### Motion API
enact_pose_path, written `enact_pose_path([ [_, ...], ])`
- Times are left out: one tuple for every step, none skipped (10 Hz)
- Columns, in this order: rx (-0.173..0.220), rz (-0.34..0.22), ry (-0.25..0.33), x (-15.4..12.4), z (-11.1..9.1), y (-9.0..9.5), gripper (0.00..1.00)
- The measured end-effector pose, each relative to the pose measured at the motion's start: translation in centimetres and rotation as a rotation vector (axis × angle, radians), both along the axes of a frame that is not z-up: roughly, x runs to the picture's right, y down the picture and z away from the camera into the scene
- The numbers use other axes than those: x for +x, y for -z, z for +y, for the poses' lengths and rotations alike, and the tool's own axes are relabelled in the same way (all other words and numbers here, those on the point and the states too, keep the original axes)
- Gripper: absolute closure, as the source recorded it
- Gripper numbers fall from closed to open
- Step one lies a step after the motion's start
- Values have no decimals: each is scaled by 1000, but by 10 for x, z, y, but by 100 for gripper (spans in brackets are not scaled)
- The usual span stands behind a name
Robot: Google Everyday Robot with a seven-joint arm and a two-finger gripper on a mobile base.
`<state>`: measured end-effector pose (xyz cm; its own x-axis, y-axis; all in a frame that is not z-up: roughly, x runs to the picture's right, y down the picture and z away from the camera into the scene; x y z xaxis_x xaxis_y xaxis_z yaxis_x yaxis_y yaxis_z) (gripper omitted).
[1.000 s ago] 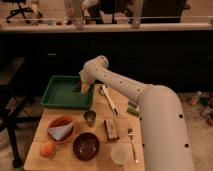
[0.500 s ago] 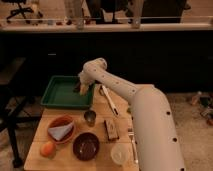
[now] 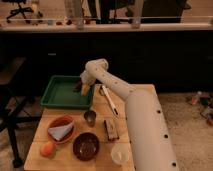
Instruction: Place grapes in purple bowl
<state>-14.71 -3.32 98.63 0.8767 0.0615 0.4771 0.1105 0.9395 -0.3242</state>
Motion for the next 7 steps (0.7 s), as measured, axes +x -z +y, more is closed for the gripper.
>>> enact_pose_path([
  [-6, 1, -5, 2, 1, -3, 20],
  [-22, 5, -17, 8, 2, -9, 20],
  [-36, 8, -25, 12, 4, -14, 20],
  [-46, 10, -26, 14, 5, -17, 20],
  [-59, 10, -23, 13, 7, -22, 20],
  [-67, 10, -19, 12, 8, -25, 20],
  [-73, 9, -14, 11, 8, -27, 20],
])
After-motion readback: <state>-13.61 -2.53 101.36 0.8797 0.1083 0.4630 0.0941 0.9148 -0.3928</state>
